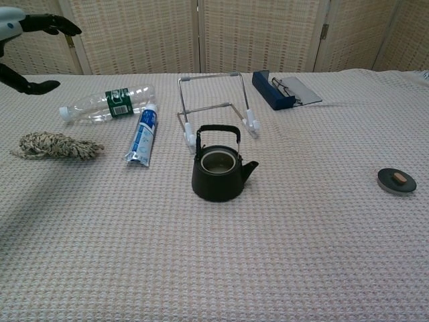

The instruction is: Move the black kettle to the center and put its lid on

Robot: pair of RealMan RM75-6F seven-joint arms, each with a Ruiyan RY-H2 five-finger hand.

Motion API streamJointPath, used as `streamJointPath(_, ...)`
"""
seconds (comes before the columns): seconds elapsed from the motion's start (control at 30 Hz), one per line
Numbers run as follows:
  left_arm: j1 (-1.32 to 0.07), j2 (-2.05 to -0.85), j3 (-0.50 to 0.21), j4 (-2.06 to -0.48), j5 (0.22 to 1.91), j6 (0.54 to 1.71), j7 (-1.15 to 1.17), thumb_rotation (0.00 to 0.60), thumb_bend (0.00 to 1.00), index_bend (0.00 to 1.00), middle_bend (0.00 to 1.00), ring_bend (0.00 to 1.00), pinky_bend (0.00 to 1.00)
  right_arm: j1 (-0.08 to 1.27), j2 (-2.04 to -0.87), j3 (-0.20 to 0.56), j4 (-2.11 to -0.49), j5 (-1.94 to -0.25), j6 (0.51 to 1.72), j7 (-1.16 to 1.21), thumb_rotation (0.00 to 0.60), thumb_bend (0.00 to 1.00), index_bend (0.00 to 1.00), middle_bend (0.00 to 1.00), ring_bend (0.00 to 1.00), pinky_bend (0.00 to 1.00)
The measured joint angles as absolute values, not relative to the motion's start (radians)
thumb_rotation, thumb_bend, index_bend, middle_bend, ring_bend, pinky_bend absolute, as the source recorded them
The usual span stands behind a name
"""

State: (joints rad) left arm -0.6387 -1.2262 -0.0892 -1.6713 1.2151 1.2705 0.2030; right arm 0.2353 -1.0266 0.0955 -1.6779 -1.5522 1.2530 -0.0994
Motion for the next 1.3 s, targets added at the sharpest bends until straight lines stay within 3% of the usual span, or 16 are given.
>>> streamJointPath(0.33, -0.578, -1.189, -0.077, -1.701, 1.258, 1.277, 0.174, 0.600, 0.35, 0.10, 0.07, 0.07, 0.00, 0.381, -1.130, 0.109, -1.633, -1.366, 0.987, -0.244, 0.600, 0.28, 0.20, 0.25, 0.83, 0.84)
streamJointPath(0.53, -0.562, -1.175, -0.081, -1.712, 1.265, 1.266, 0.176, 0.600, 0.35, 0.10, 0.07, 0.06, 0.00, 0.440, -1.225, 0.105, -1.540, -1.279, 0.905, -0.304, 0.600, 0.28, 0.20, 0.26, 0.83, 0.84)
streamJointPath(1.3, -0.523, -1.166, -0.109, -1.696, 1.267, 1.208, 0.131, 0.600, 0.35, 0.10, 0.07, 0.05, 0.00, 0.512, -1.358, 0.078, -1.399, -1.177, 0.868, -0.394, 0.600, 0.28, 0.27, 0.31, 0.83, 0.84)
